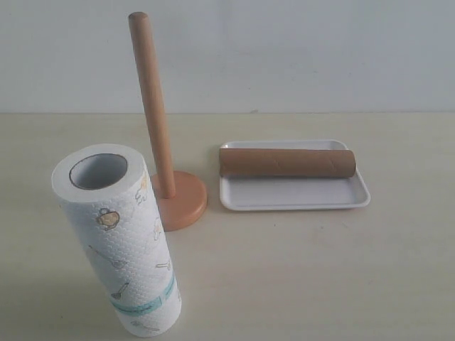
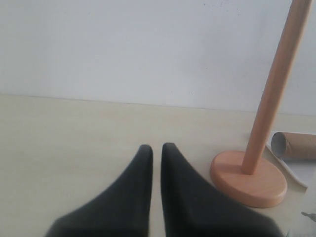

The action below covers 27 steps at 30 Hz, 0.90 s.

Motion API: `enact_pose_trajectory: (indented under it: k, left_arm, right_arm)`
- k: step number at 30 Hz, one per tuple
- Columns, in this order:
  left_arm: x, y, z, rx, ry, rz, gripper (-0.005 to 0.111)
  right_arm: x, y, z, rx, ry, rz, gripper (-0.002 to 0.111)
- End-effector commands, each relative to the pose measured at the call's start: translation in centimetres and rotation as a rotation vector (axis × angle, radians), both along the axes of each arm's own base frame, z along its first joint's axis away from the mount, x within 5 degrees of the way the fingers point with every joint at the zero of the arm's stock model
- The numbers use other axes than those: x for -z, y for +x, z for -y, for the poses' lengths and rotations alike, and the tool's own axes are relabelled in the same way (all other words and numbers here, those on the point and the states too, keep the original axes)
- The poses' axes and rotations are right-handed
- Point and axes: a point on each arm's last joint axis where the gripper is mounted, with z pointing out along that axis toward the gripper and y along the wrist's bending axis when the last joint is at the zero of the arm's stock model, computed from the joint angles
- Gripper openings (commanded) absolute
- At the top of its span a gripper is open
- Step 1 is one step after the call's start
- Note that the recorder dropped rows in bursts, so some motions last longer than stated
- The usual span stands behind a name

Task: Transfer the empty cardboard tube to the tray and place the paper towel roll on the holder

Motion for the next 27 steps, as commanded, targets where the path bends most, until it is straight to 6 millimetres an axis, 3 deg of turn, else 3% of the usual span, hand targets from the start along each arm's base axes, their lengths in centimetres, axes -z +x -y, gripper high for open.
enact_pose_trajectory:
  k: [1,5,8,19,24,27]
  left_arm:
    - [-0.7,-0.1,0.0,-0.002,-0.006,0.022,0.006]
    - [-6.6,-1.6,0.5,0.053,-0.14,0.136,0.006]
    - [-8.2,-2.7,1.0,0.114,-0.131,0.071,0.006]
    - [-8.2,-3.4,2.0,0.214,-0.166,-0.029,0.006]
    - [-8.2,-4.2,4.1,0.481,0.097,0.031,0.006]
    - [-8.2,-4.3,4.1,0.497,0.243,0.086,0.018]
  right_arm:
    - [-0.1,0.0,0.1,0.008,-0.01,0.012,0.0]
    - [-0.1,0.0,0.1,0.008,-0.01,0.012,0.0]
    - [-0.1,0.0,0.1,0.008,-0.01,0.012,0.0]
    - [-0.1,0.0,0.0,0.007,-0.003,0.012,0.0]
    - [-0.1,0.0,0.0,0.007,-0.003,0.012,0.0]
    - [-0.1,0.0,0.0,0.007,-0.003,0.012,0.0]
